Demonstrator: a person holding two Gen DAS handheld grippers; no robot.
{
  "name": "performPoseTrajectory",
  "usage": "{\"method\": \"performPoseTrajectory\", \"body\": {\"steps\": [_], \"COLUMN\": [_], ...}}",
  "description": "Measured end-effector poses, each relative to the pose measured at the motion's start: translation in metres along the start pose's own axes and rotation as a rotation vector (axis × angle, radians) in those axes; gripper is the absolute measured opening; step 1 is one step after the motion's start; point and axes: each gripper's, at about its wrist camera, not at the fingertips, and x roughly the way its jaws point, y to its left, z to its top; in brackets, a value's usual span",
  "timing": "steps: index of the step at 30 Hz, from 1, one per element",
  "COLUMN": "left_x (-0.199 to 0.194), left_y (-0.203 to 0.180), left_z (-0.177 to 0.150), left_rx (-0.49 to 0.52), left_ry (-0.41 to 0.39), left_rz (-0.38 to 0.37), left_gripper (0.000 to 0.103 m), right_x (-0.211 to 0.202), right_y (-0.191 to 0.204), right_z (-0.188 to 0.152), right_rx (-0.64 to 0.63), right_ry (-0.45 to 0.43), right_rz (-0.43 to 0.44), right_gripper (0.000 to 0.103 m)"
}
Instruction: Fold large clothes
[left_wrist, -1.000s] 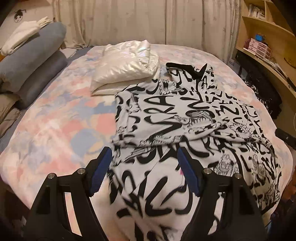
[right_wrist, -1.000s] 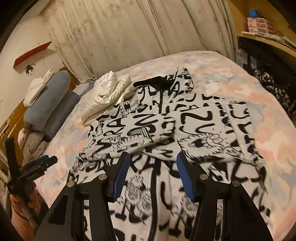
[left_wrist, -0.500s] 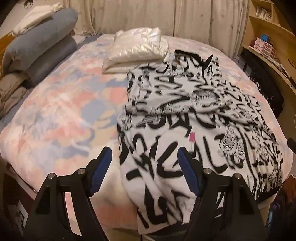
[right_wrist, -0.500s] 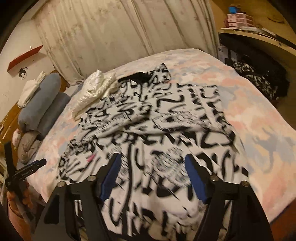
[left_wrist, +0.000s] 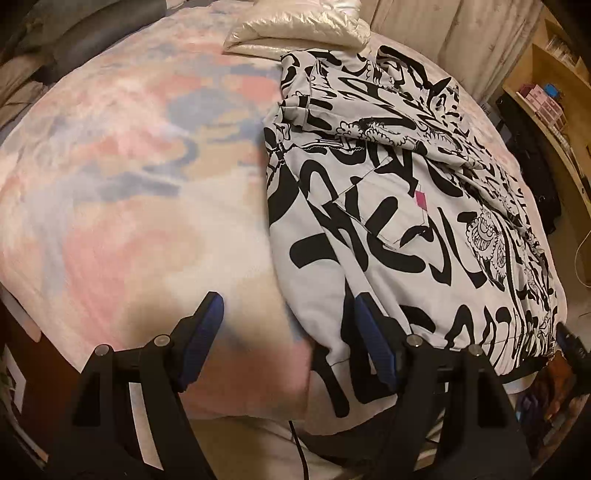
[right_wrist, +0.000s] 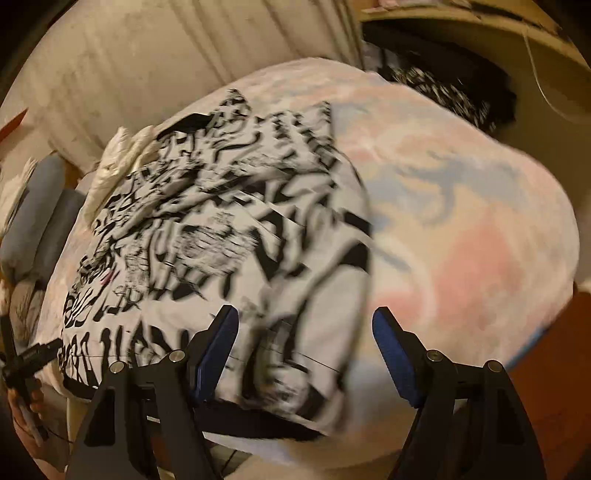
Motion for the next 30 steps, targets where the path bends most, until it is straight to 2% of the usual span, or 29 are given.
{"method": "performPoseTrajectory", "body": {"steps": [6, 8, 10, 11, 15, 19, 23, 30], "left_x": [0.01, 0.012, 0.01, 0.008, 0.003, 0.004, 0.017, 0.03], "left_y": [-0.005, -0.007, -0.006, -0.005, 0.0, -0.001, -0.003, -0.019], "left_z": [0.0, 0.0, -0.002, -0.003, -0.012, -0.015, -0.011, -0.003], "left_rx": [0.008, 0.016, 0.01, 0.002, -0.03, -0.032, -0.025, 0.007], "left_ry": [0.013, 0.015, 0.016, 0.02, 0.028, 0.045, 0.076, 0.093], "left_rz": [-0.03, -0.025, -0.033, -0.041, -0.087, -0.128, -0.157, -0.144], "left_gripper": [0.08, 0.08, 0.08, 0.08, 0.08, 0.08, 0.084, 0.083], "right_x": [0.018, 0.022, 0.027, 0.03, 0.035, 0.035, 0.038, 0.069], "right_y": [-0.03, -0.034, -0.031, -0.028, -0.022, -0.018, -0.01, -0.01], "right_z": [-0.024, -0.03, -0.033, -0.034, -0.035, -0.031, -0.023, -0.013], "right_rx": [0.062, 0.074, 0.078, 0.077, 0.061, 0.052, 0.031, 0.087], "right_ry": [0.05, 0.047, 0.057, 0.064, 0.052, 0.032, 0.01, 0.038], "right_rz": [0.068, 0.111, 0.177, 0.21, 0.239, 0.305, 0.363, 0.409], "right_gripper": [0.075, 0.069, 0.052, 0.051, 0.05, 0.04, 0.038, 0.038]}}
